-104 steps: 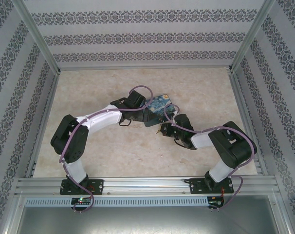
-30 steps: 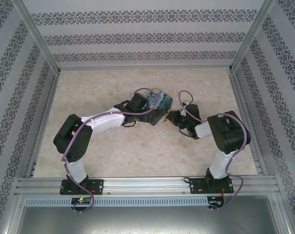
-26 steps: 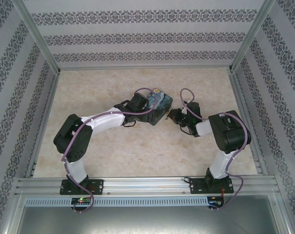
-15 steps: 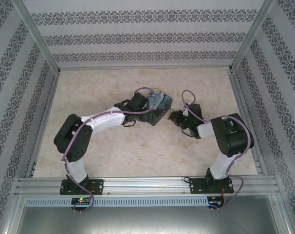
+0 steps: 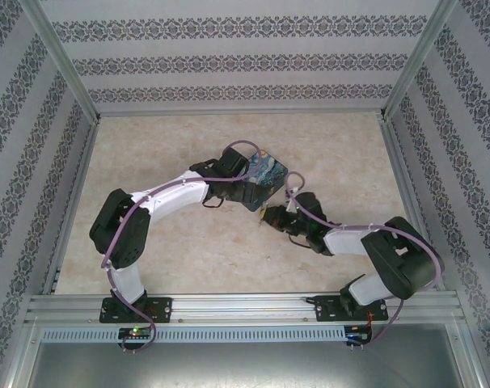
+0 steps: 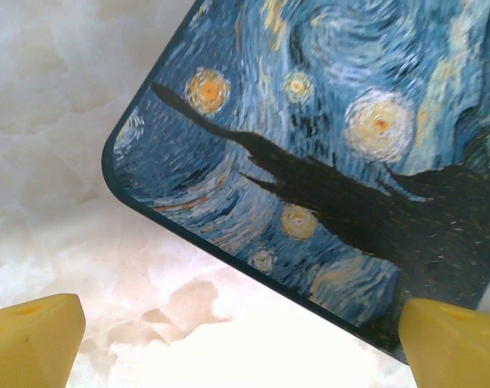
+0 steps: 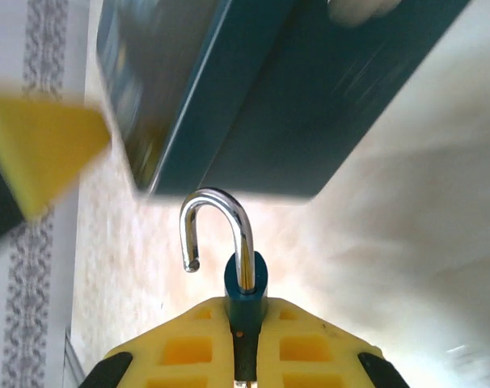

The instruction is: Unlock the padlock with the key

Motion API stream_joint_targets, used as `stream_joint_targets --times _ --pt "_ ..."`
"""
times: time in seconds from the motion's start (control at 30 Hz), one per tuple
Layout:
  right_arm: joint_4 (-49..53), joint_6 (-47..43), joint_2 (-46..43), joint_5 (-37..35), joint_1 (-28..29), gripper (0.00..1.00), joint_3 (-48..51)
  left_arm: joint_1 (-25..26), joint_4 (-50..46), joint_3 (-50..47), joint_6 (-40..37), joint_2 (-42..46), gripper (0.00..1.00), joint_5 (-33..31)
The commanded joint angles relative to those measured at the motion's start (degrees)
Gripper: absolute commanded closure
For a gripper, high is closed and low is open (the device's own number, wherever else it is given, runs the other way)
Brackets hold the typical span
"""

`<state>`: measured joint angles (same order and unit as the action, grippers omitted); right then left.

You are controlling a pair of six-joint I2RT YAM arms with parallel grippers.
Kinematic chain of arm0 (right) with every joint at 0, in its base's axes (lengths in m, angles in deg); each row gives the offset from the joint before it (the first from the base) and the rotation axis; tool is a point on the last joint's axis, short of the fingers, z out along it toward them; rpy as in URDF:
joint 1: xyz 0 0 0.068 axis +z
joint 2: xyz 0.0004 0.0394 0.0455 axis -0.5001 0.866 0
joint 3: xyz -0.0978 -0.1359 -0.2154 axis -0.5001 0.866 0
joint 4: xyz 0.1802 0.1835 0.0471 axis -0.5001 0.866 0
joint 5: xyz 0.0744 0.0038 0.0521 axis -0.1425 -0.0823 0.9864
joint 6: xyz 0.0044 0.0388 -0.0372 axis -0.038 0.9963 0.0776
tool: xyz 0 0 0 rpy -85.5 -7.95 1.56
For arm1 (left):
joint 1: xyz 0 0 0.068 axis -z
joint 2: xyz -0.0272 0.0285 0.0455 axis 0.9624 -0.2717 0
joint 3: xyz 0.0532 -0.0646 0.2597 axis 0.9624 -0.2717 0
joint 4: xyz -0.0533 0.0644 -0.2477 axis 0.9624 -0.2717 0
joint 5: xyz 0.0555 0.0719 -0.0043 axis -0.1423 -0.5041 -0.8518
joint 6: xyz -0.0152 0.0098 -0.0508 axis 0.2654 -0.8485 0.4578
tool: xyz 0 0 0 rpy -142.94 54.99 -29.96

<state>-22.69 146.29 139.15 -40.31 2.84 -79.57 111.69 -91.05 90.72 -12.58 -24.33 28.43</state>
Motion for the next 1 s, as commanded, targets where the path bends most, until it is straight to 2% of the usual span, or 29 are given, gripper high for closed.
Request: stream_joint_targets --times 0.0,0.13,0.2,0.3,0.43,0.63,0.77,0.9,0.93,0.97 --pt "-0.05 2.40 1.65 -6.27 7.48 1.00 -2.01 -0.65 -4.07 3.47 -1.02 2.35 0.00 -1.11" --pt "-2.52 4.78 8.65 -8.50 15.31 1.00 -7.21 -2.79 -5.46 4.93 -1.18 3.66 0.01 -1.05" --pt "-3.65 5.51 11.87 -8.62 17.25 0.99 -9.42 -3.88 -5.92 4.94 -1.18 4.56 0.00 -0.56" --pt "-4.83 6.18 14.35 -9.37 17.87 0.89 -9.96 -4.95 -6.43 4.00 -1.47 6.23 0.00 -0.40" --pt "-4.99 5.84 12.95 -10.35 16.88 0.77 -7.01 -6.25 -6.54 1.74 -1.66 8.97 0.00 -0.41" --pt "-2.26 4.58 3.42 -10.67 13.06 0.54 -1.03 -8.12 -6.71 -0.41 -1.53 11.98 0.00 -0.23" --pt "2.90 3.29 -6.77 -9.61 9.09 0.44 1.86 -9.33 -7.82 -0.33 -2.15 13.77 0.01 -1.08" --pt "15.54 -1.00 -19.94 -8.71 4.01 0.23 1.34 -11.14 -9.11 0.07 -2.94 15.86 0.00 -3.37" --pt "19.75 -2.38 -23.50 -8.98 2.38 0.16 0.65 -11.70 -9.36 0.11 -3.11 16.42 0.00 -4.29" --pt "23.57 -3.74 -26.88 -9.80 1.04 0.03 -0.05 -12.09 -9.33 -0.04 -3.28 17.13 0.00 -5.22"
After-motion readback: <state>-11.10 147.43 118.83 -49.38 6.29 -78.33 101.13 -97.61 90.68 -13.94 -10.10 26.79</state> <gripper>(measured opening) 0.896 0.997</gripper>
